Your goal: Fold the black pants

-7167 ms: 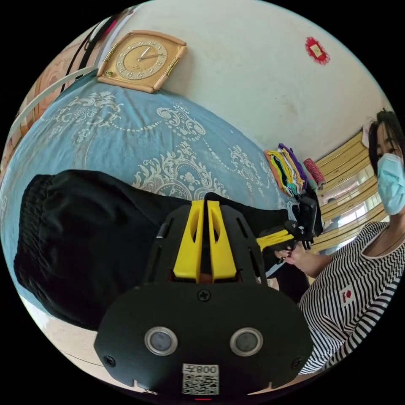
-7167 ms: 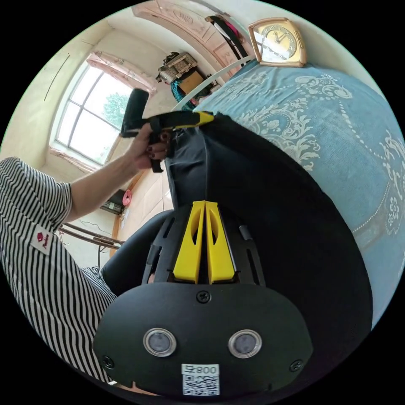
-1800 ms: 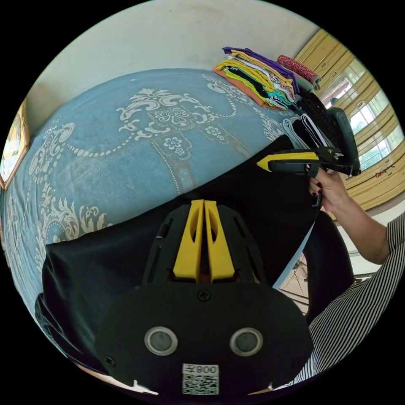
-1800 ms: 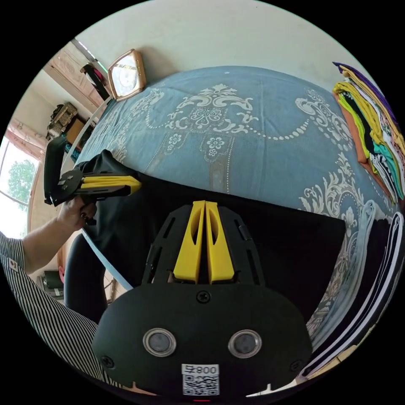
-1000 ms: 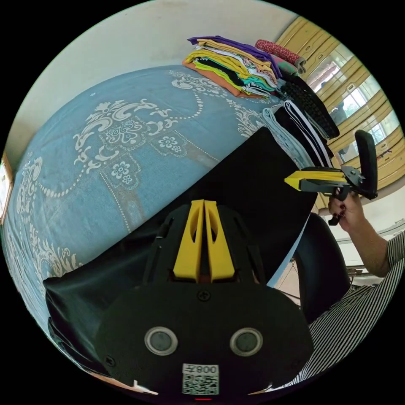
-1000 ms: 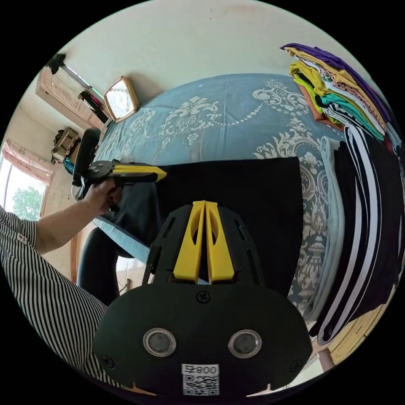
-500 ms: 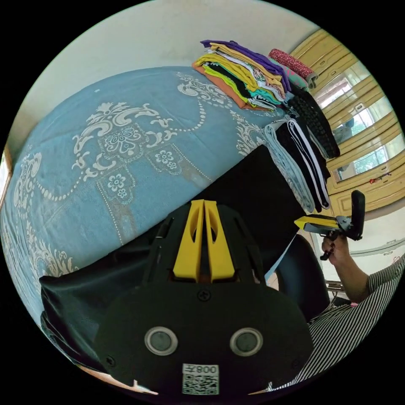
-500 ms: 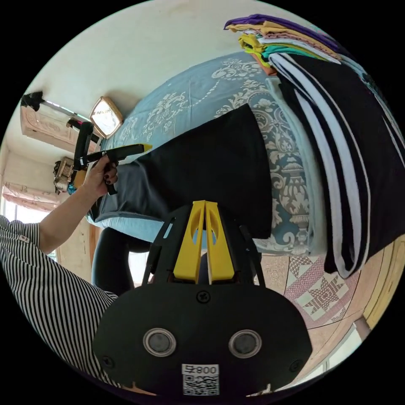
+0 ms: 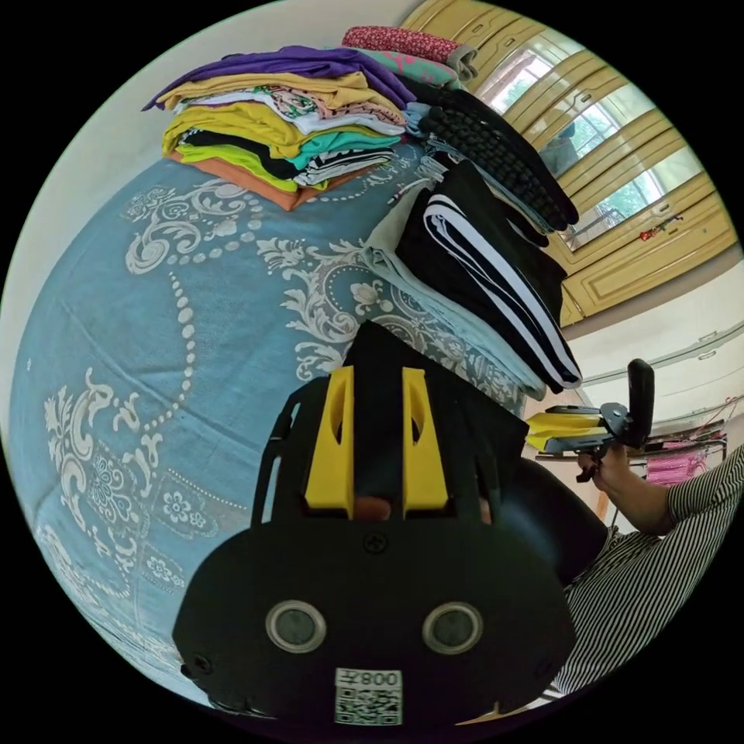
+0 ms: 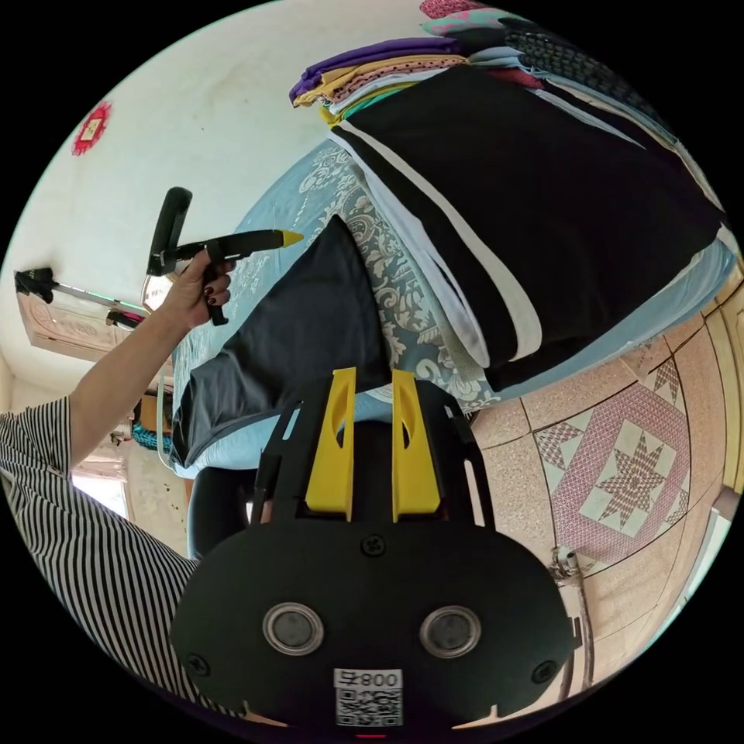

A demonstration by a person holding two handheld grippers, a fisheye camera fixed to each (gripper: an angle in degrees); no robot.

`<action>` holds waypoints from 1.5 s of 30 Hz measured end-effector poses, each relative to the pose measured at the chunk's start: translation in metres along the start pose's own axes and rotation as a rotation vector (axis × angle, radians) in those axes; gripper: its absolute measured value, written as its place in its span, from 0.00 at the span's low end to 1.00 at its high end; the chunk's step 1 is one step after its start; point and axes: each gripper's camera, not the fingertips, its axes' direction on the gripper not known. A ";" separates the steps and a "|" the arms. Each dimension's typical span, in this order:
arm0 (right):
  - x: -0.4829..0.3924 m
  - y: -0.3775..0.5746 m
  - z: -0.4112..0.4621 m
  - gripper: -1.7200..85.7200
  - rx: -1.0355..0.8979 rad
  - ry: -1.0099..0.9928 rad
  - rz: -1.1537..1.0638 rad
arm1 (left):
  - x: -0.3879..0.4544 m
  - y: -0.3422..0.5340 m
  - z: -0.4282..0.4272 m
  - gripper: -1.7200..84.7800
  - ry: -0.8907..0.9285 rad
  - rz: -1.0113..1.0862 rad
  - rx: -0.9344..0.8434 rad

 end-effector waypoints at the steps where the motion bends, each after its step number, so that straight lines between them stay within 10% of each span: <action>1: 0.003 0.001 0.003 0.11 -0.010 -0.011 0.003 | 0.000 -0.007 0.001 0.13 0.000 0.005 -0.007; 25: 0.005 0.016 0.014 0.06 0.005 -0.097 0.021 | 0.013 -0.034 -0.004 0.04 -0.044 0.107 -0.164; 45: -0.168 0.006 -0.042 0.05 0.101 -0.309 -0.281 | -0.033 0.154 -0.158 0.04 -0.049 0.175 0.039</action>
